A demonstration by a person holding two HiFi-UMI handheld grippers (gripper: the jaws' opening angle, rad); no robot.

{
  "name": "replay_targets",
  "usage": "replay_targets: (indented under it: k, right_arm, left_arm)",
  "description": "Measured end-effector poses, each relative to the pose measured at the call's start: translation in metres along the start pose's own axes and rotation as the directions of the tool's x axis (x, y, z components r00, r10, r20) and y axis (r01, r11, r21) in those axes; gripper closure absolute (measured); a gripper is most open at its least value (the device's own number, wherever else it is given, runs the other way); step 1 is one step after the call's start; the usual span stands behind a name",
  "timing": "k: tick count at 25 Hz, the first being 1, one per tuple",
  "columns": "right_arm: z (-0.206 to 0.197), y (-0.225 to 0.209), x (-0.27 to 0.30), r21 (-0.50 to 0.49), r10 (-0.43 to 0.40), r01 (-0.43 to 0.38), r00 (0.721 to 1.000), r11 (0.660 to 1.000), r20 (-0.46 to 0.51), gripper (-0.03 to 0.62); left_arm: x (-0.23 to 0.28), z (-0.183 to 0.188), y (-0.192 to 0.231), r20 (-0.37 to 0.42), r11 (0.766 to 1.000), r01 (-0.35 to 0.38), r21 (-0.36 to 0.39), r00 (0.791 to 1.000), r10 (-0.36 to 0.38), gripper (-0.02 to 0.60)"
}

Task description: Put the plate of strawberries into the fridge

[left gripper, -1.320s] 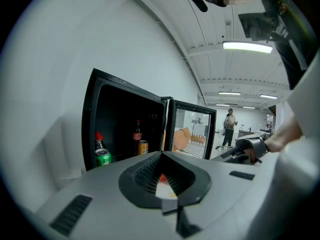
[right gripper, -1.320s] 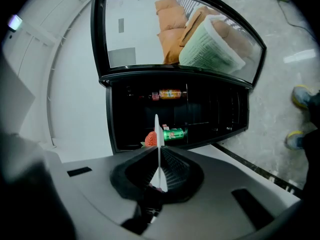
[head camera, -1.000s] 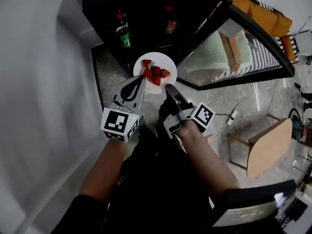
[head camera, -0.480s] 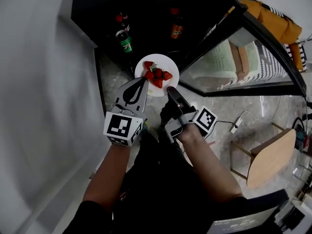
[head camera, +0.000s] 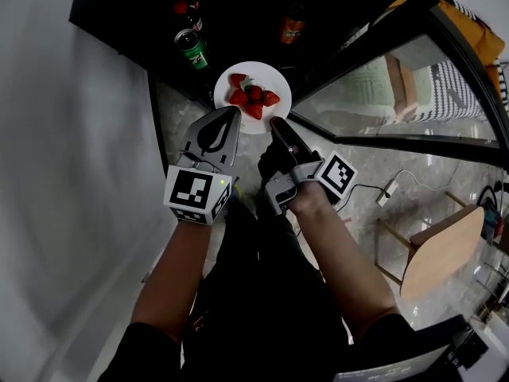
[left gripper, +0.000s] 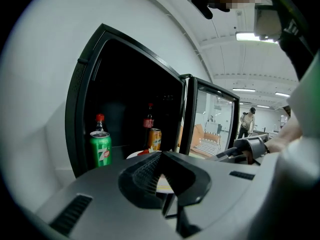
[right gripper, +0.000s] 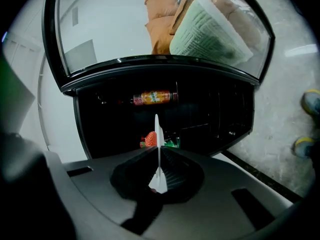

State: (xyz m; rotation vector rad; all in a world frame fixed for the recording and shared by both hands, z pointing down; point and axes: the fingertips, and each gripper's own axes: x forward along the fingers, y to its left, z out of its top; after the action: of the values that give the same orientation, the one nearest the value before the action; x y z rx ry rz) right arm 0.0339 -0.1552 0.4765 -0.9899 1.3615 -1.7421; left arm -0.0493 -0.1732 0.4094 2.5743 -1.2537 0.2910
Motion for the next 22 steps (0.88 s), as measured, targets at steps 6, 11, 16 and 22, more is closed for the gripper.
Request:
replay_targets:
  k: [6, 11, 16, 22]
  right_arm:
    - [0.016, -0.013, 0.023, -0.017, -0.017, 0.017, 1.000, 1.000, -0.003, 0.576]
    - [0.027, -0.024, 0.043, -0.031, -0.035, 0.035, 0.999, 0.999, -0.004, 0.576]
    - [0.037, -0.035, 0.059, -0.033, -0.060, 0.060, 0.998, 0.998, 0.001, 0.576]
    - [0.042, -0.040, 0.073, -0.039, -0.069, 0.069, 0.998, 0.997, 0.006, 0.576]
  left_arm:
    - [0.018, -0.011, 0.012, -0.014, 1.000, -0.007, -0.012, 1.000, 0.007, 0.595]
    - [0.028, -0.016, 0.020, -0.023, 1.000, -0.017, -0.022, 1.000, 0.017, 0.595]
    - [0.037, -0.018, 0.029, -0.030, 0.999, -0.031, -0.031, 0.999, 0.030, 0.595]
    - [0.040, -0.021, 0.037, -0.032, 0.998, -0.043, -0.040, 0.999, 0.042, 0.595]
